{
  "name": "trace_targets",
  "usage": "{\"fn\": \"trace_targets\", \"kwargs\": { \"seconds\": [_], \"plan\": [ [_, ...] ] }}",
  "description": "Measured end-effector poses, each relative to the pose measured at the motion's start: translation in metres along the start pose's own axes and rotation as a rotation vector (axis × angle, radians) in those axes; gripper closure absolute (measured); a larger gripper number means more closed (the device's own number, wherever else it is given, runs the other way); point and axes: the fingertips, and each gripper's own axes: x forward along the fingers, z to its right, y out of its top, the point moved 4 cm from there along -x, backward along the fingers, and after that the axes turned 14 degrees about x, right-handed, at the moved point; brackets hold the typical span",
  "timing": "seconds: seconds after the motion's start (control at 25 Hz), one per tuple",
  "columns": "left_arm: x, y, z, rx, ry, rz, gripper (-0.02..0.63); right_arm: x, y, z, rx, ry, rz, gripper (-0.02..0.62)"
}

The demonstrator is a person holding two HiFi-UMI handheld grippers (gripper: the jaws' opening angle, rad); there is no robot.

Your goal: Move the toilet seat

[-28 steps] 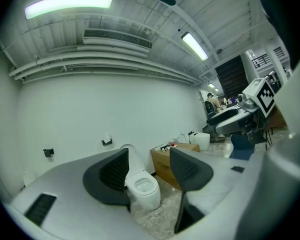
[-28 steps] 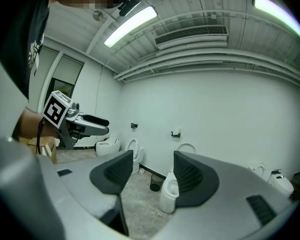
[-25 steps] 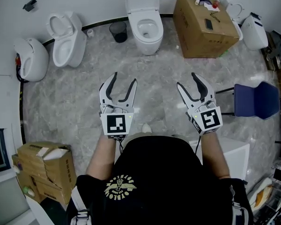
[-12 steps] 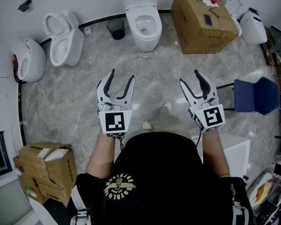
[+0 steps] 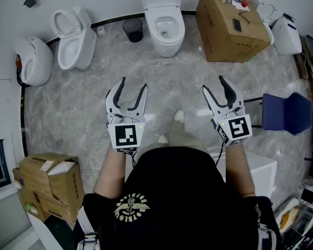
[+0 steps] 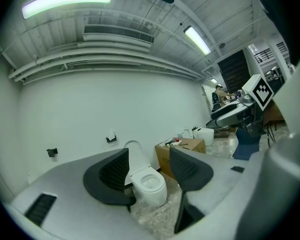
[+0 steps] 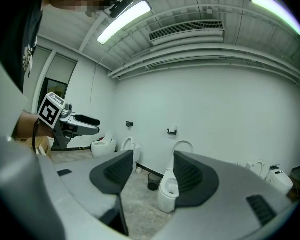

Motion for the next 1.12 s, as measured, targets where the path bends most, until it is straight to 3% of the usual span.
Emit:
{"fn": "trace_targets", "kwargs": {
  "seconds": [0.56, 1.12],
  "plan": [
    [0.061, -0.001, -0.017, -0.007, 0.027, 0.01, 0.348, 0.047, 0.001, 0.049, 0.01, 0.01, -0.031, 0.351],
    [0.141, 0.0, -0.028, 0.013, 0.043, -0.037, 0.348, 0.1, 0.013, 0.108, 0.02, 0.049, -0.032, 0.351]
  ]
}}
